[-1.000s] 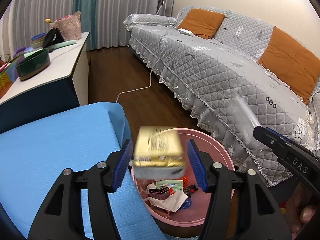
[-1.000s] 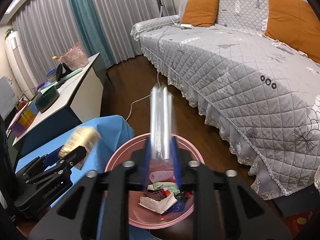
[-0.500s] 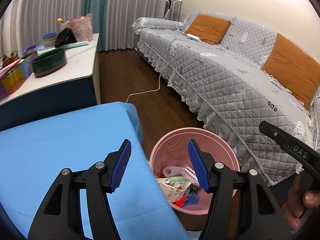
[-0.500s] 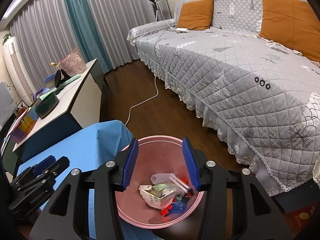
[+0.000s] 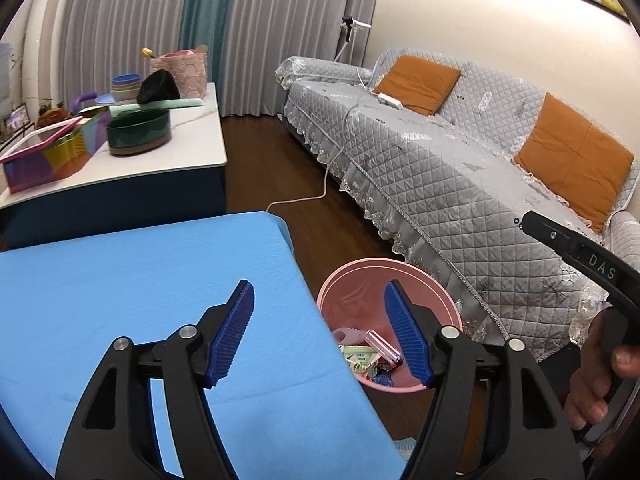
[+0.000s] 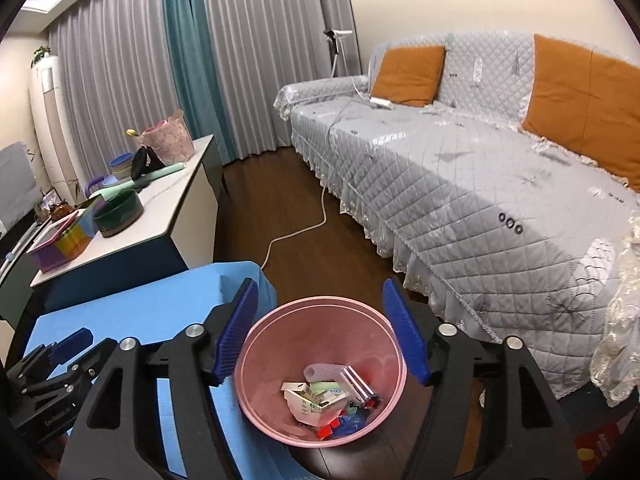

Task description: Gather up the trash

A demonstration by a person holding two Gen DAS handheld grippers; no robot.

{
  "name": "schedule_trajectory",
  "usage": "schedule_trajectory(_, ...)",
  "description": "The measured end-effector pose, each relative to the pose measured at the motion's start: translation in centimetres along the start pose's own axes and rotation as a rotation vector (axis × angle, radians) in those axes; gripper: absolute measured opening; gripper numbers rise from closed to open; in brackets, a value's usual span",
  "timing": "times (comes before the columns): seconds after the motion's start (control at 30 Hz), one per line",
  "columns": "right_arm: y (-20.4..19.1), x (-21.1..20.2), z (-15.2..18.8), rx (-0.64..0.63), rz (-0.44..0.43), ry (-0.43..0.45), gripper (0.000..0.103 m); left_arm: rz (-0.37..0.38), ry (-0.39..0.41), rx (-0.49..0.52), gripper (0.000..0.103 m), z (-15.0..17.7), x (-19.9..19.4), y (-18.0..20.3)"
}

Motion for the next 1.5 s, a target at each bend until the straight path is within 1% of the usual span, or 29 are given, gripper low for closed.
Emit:
schedule_trajectory(0.1, -0.4, -1.9, -0.2, -0.025, 0.003, 0.019, 0.077, 0.001, 0.013, 0.001, 0.071, 0.2, -1.7, -0.8)
schedule_trajectory(0.17, -0.7, -2.7, -0.1, -0.034, 0.007, 0.022, 0.082, -0.005, 0.025, 0.000, 0.077, 0.3, -3.0, -1.5)
schedule_trajectory(0.23, -1.0, -3.8, 0.3, -0.041, 0.020, 0.021, 0.092, -0.020, 0.029, -0.006, 0.079, 0.7, -4.4, -2.5)
schedule_trajectory(0.33, -2.1, -5.2, 1.7, -0.054, 0.015, 0.006, 0.097, -0.039, 0.013, -0.017, 0.083, 1.6, -6.3, -3.6)
schedule_trajectory(0.4, -2.9, -6.1, 2.7, -0.060, 0.002, -0.006, 0.098, -0.058, 0.011, -0.012, 0.085, 1.8, -7.8, -4.3)
schedule_trajectory(0.47, -4.1, -7.0, 3.6, -0.070, -0.016, -0.014, 0.098, -0.080, 0.023, -0.005, 0.091, 2.0, -9.3, -5.0)
schedule_trajectory(0.53, -5.2, -7.8, 4.2, -0.076, -0.028, -0.013, 0.098, -0.102, 0.036, -0.013, 0.093, 2.3, -11.0, -5.8)
schedule_trajectory(0.67, -7.9, -9.8, 5.9, -0.108, -0.059, -0.005, 0.098, -0.153, 0.048, -0.012, 0.094, 3.4, -13.4, -7.3)
schedule_trajectory(0.77, -9.8, -11.0, 7.6, -0.145, -0.080, 0.005, 0.098, -0.183, 0.040, -0.028, 0.094, 4.7, -14.5, -8.5)
schedule_trajectory(0.87, -11.4, -11.6, 9.2, -0.188, -0.100, -0.001, 0.098, -0.237, 0.047, -0.035, 0.095, 5.8, -15.6, -10.0)
schedule_trajectory(0.93, -12.2, -11.6, 9.8, -0.190, -0.123, -0.016, 0.098, -0.258, 0.046, -0.051, 0.095, 6.1, -15.9, -10.9)
schedule_trajectory(1.13, -14.4, -11.0, 11.0, -0.215, -0.153, -0.040, 0.098, -0.316, 0.026, -0.084, 0.095, 6.9, -15.9, -13.5)
schedule_trajectory(1.3, -15.6, -9.9, 12.0, -0.218, -0.168, -0.068, 0.098, -0.338, 0.007, -0.090, 0.095, 7.7, -15.7, -14.6)
schedule_trajectory(1.5, -16.2, -9.2, 12.3, -0.228, -0.177, -0.076, 0.098, -0.352, -0.002, -0.103, 0.095, 7.8, -15.1, -15.2)
Point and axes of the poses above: each gripper's, at about its wrist camera, not at the fingertips, and x roughly the way its jaws point, y to its right, z to its underside, the point moved 10 cm from there along x, roughly the way its jaws point, and after that the axes turned 13 degrees about y, right-handed, at the moved point
